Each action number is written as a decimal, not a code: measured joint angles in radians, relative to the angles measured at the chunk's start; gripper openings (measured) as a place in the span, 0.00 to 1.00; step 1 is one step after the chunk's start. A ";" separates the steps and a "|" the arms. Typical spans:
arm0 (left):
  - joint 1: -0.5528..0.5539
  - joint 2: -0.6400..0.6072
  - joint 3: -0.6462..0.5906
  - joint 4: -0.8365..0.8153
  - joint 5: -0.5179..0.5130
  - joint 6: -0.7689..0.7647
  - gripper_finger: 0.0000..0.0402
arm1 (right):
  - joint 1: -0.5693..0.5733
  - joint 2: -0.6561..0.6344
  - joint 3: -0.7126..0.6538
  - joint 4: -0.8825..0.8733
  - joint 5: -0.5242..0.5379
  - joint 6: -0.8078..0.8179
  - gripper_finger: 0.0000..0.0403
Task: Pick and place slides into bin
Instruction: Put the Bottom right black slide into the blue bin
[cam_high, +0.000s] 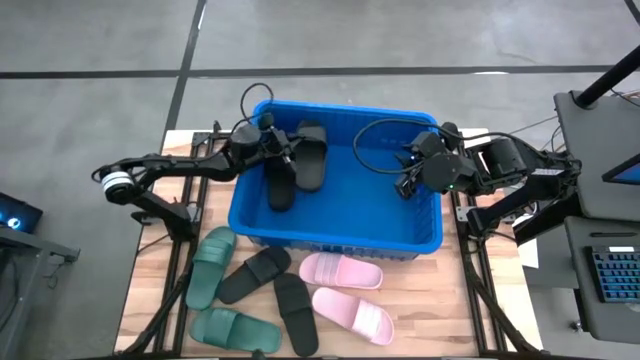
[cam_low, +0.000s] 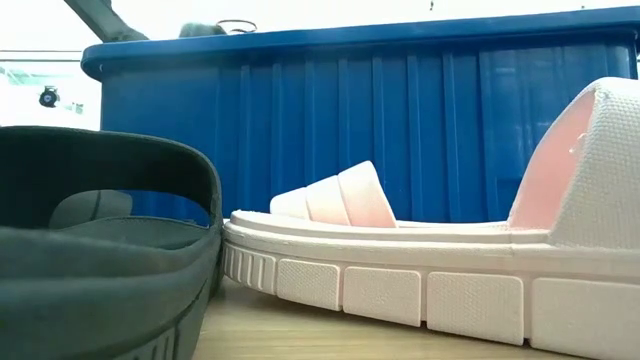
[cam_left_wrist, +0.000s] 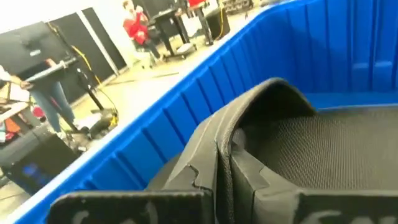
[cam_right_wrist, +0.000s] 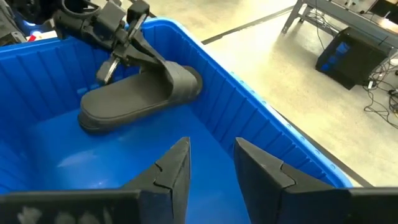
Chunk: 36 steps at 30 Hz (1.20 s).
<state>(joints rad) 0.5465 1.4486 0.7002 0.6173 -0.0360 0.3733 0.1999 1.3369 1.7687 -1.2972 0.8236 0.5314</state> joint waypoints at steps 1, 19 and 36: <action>-0.001 0.014 -0.001 0.014 0.002 0.010 0.00 | 0.000 0.000 0.000 0.000 0.000 0.000 0.28; -0.075 0.029 0.080 -0.034 0.000 0.152 0.00 | -0.001 0.000 0.000 -0.006 0.017 -0.009 0.27; -0.105 0.082 0.159 -0.278 -0.119 0.290 0.00 | -0.002 0.000 0.000 -0.008 0.017 -0.019 0.25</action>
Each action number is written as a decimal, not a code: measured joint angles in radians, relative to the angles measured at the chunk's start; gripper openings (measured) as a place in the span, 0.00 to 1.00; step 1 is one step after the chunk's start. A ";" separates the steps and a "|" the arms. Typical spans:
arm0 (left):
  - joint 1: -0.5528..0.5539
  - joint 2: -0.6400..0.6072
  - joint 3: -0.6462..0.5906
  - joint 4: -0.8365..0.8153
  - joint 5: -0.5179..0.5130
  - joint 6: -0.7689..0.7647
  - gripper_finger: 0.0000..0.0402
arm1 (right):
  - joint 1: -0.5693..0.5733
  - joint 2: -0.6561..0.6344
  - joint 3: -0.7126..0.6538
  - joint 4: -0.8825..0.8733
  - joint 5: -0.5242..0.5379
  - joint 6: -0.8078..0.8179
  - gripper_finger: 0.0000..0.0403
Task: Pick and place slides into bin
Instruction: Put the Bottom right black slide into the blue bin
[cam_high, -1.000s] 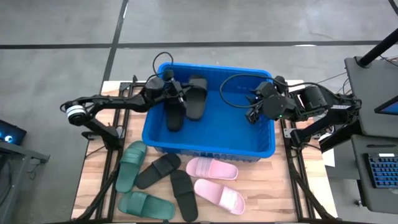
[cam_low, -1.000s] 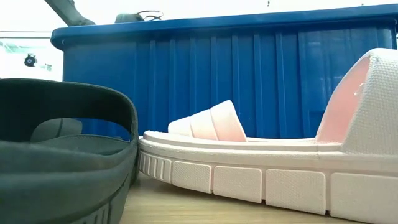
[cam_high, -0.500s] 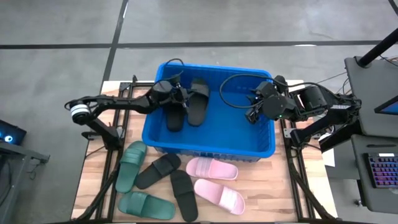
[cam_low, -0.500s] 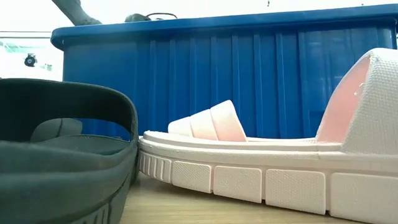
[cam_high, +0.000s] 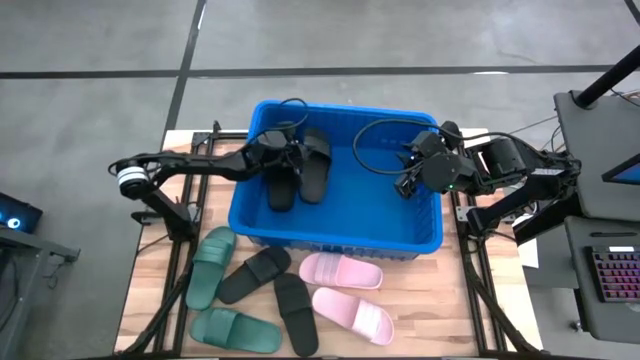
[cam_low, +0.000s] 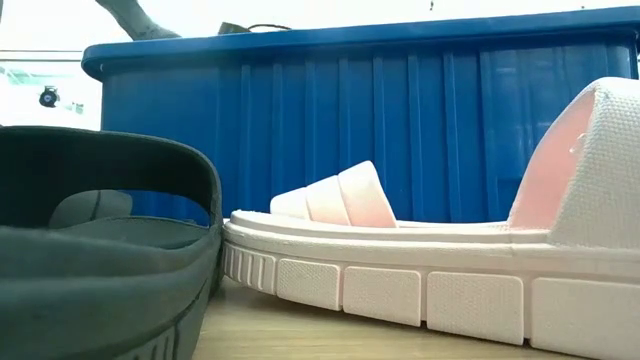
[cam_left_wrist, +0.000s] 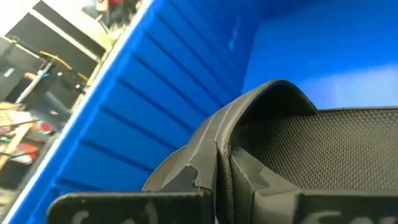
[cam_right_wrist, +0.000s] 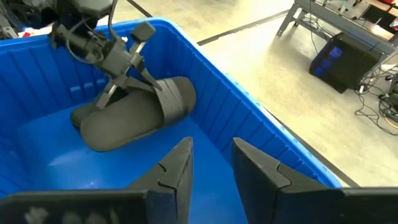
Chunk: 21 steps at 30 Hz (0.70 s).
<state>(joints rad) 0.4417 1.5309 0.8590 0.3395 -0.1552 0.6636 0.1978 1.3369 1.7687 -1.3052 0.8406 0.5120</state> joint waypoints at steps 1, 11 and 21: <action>-0.005 0.007 0.001 -0.001 -0.012 0.015 0.00 | 0.000 0.000 0.000 0.000 0.000 0.000 0.25; -0.007 0.043 0.013 -0.053 -0.030 0.048 0.00 | 0.000 0.000 0.000 0.000 -0.001 0.000 0.23; -0.014 0.134 0.046 -0.086 -0.058 0.078 0.00 | 0.000 0.000 0.000 0.001 -0.001 -0.014 0.22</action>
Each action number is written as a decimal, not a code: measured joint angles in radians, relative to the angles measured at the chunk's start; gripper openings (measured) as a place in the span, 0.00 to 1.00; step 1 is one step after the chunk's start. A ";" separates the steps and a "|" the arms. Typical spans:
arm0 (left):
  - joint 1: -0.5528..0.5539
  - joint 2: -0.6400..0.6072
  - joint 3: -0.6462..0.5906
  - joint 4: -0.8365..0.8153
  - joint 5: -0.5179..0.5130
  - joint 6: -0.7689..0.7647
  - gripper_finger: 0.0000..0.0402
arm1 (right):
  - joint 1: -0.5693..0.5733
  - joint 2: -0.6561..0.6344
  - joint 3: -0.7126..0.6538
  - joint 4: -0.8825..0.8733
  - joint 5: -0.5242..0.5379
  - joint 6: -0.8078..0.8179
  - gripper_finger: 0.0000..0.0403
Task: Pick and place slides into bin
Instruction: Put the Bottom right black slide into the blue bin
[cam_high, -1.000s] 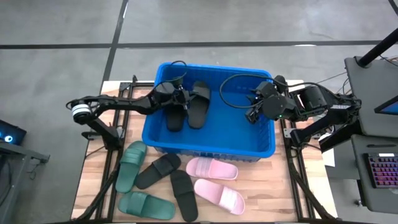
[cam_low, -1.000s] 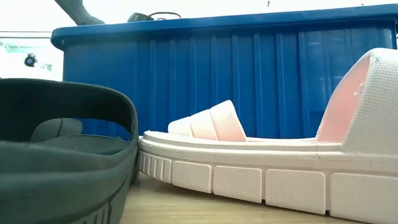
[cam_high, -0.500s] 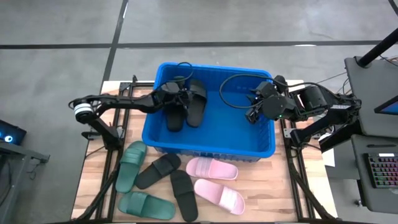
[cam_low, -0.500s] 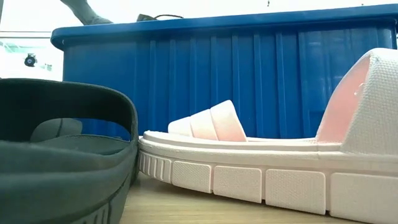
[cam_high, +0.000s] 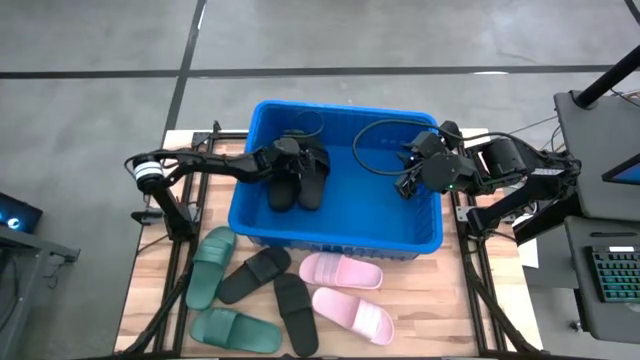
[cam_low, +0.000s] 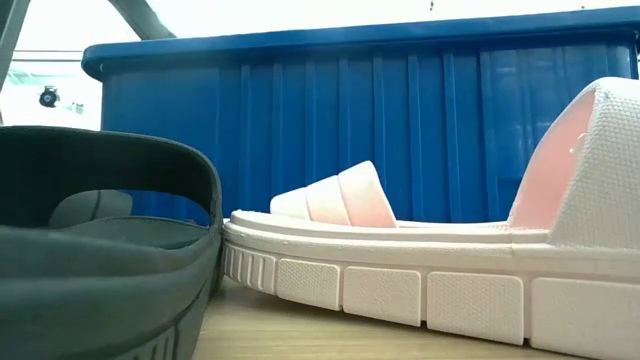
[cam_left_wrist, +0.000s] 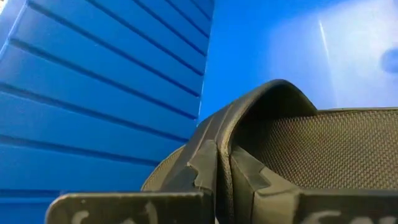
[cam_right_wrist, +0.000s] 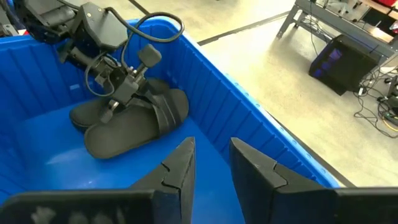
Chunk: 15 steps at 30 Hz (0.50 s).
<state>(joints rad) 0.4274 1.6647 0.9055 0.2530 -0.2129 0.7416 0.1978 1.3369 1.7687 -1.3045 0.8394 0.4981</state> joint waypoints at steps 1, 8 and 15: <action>0.000 0.005 0.001 0.008 -0.001 -0.002 0.00 | 0.000 0.000 0.000 0.000 0.000 0.001 0.22; -0.001 0.045 0.005 0.027 -0.005 -0.002 0.00 | 0.000 0.000 0.000 0.001 0.000 0.003 0.22; 0.003 0.038 0.005 0.027 0.028 -0.004 0.11 | 0.000 0.000 0.000 0.001 0.000 0.001 0.22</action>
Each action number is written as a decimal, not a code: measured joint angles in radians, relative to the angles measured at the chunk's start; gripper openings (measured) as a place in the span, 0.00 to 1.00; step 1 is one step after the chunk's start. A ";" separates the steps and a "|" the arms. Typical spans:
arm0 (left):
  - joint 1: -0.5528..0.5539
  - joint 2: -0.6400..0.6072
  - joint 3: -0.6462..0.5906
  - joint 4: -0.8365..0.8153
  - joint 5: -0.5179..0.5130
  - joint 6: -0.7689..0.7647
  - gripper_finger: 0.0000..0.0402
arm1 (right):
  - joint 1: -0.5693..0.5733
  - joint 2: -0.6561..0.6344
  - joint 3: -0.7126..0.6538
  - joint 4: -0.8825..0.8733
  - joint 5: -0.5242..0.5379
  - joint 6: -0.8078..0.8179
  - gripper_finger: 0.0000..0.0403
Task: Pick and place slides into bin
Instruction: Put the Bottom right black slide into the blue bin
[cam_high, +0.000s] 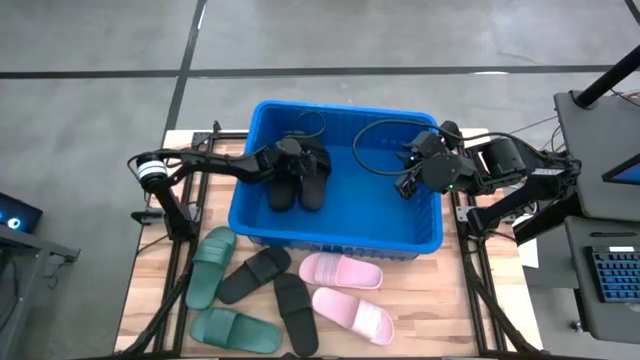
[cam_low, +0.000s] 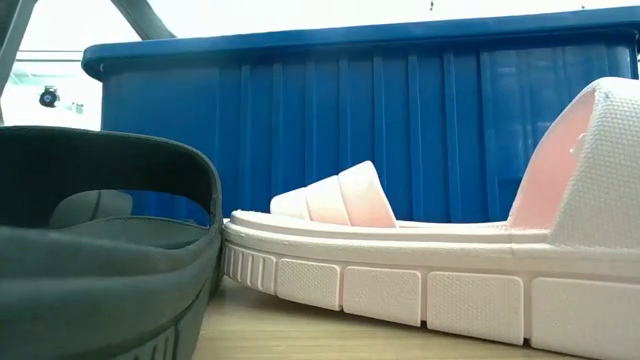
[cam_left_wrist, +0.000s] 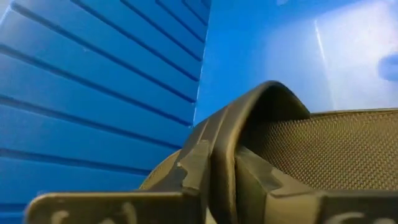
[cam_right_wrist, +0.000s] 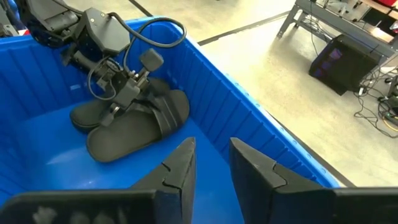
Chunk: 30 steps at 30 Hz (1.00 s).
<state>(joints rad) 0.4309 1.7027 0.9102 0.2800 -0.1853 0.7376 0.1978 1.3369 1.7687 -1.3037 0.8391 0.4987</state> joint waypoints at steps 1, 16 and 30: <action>0.002 -0.004 0.000 -0.005 0.012 -0.001 0.13 | 0.000 0.000 0.000 0.000 0.000 -0.001 0.22; 0.004 -0.067 0.075 -0.214 0.106 -0.104 0.55 | 0.000 0.000 0.000 -0.001 0.000 -0.013 0.21; 0.006 -0.120 0.252 -0.566 0.229 -0.287 0.62 | 0.000 0.001 0.000 0.004 0.000 -0.009 0.24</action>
<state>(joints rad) 0.4370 1.5822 1.1625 -0.2856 0.0434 0.4504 0.1978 1.3381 1.7687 -1.2996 0.8387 0.4896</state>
